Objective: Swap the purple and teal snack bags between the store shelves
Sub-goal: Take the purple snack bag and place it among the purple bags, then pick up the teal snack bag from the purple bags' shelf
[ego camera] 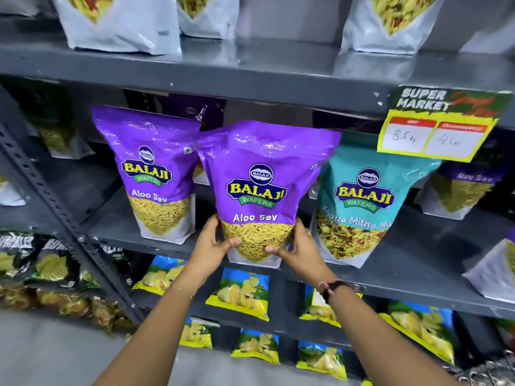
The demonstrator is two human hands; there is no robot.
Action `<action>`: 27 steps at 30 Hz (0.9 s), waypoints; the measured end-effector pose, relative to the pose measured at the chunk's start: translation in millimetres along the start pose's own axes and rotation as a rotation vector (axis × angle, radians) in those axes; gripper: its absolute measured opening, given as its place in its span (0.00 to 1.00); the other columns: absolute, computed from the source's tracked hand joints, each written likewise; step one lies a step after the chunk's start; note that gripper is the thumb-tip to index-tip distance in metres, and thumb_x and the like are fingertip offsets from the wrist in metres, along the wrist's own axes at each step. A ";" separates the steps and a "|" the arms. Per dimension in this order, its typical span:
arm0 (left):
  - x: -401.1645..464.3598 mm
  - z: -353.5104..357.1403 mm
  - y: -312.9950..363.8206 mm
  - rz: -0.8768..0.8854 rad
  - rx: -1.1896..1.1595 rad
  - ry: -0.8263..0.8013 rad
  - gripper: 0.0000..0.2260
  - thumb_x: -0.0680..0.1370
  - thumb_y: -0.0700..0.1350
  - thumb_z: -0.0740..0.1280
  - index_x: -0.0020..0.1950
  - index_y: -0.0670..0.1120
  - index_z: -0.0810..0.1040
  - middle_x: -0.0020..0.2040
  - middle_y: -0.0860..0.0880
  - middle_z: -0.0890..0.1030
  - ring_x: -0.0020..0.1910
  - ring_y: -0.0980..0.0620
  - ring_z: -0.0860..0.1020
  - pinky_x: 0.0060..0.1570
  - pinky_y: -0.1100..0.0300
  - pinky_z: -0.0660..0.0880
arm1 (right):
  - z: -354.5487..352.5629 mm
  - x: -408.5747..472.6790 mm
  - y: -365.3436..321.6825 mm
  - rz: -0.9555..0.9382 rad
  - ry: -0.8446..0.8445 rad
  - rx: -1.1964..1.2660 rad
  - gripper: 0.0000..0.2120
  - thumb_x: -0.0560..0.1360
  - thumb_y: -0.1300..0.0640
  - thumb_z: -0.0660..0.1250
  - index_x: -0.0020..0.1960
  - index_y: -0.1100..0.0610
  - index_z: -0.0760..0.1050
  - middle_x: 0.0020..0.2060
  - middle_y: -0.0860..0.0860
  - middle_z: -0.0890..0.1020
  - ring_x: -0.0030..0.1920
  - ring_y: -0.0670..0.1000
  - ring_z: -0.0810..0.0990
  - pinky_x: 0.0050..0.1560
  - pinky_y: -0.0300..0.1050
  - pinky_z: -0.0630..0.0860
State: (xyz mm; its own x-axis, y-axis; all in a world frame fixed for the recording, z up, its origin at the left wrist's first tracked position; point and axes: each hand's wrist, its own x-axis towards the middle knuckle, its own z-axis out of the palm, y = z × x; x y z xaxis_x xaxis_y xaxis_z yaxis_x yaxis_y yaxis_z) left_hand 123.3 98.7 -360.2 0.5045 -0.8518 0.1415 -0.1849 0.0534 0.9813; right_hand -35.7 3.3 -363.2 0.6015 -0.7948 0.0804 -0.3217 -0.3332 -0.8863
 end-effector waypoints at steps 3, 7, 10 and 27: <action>20.0 5.4 -7.6 -0.028 0.021 0.004 0.24 0.69 0.30 0.66 0.63 0.39 0.65 0.58 0.44 0.73 0.53 0.58 0.73 0.46 0.74 0.71 | 1.3 18.3 10.3 0.024 0.029 -0.003 0.35 0.64 0.53 0.74 0.65 0.55 0.59 0.60 0.59 0.74 0.63 0.58 0.68 0.63 0.54 0.69; 33.2 10.2 -25.2 -0.090 0.038 0.011 0.24 0.69 0.31 0.67 0.63 0.42 0.67 0.60 0.43 0.74 0.59 0.48 0.71 0.59 0.53 0.69 | 5.9 31.7 22.7 0.038 0.023 0.008 0.34 0.65 0.56 0.74 0.65 0.56 0.61 0.59 0.60 0.75 0.61 0.58 0.72 0.60 0.51 0.70; 36.6 14.6 -29.1 -0.097 0.034 0.028 0.25 0.70 0.32 0.66 0.65 0.42 0.65 0.63 0.43 0.73 0.60 0.49 0.70 0.63 0.52 0.67 | 8.3 34.0 26.4 0.038 0.040 0.060 0.34 0.65 0.57 0.73 0.66 0.57 0.59 0.59 0.57 0.76 0.61 0.56 0.73 0.61 0.50 0.70; -3.6 120.3 14.5 0.333 0.348 -0.026 0.23 0.70 0.45 0.68 0.64 0.48 0.67 0.61 0.44 0.71 0.61 0.54 0.67 0.63 0.72 0.59 | -107.4 -42.4 40.6 -0.045 0.731 0.022 0.27 0.67 0.54 0.69 0.62 0.59 0.63 0.54 0.51 0.68 0.54 0.52 0.70 0.57 0.49 0.71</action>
State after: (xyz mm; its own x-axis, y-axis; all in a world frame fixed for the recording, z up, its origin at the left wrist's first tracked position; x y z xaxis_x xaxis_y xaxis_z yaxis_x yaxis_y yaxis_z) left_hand 17.4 39.9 -362.2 0.3492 -0.8311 0.4329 -0.6064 0.1517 0.7805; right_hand -152.8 -31.0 -353.7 -0.0300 -0.9187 0.3939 -0.2884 -0.3694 -0.8834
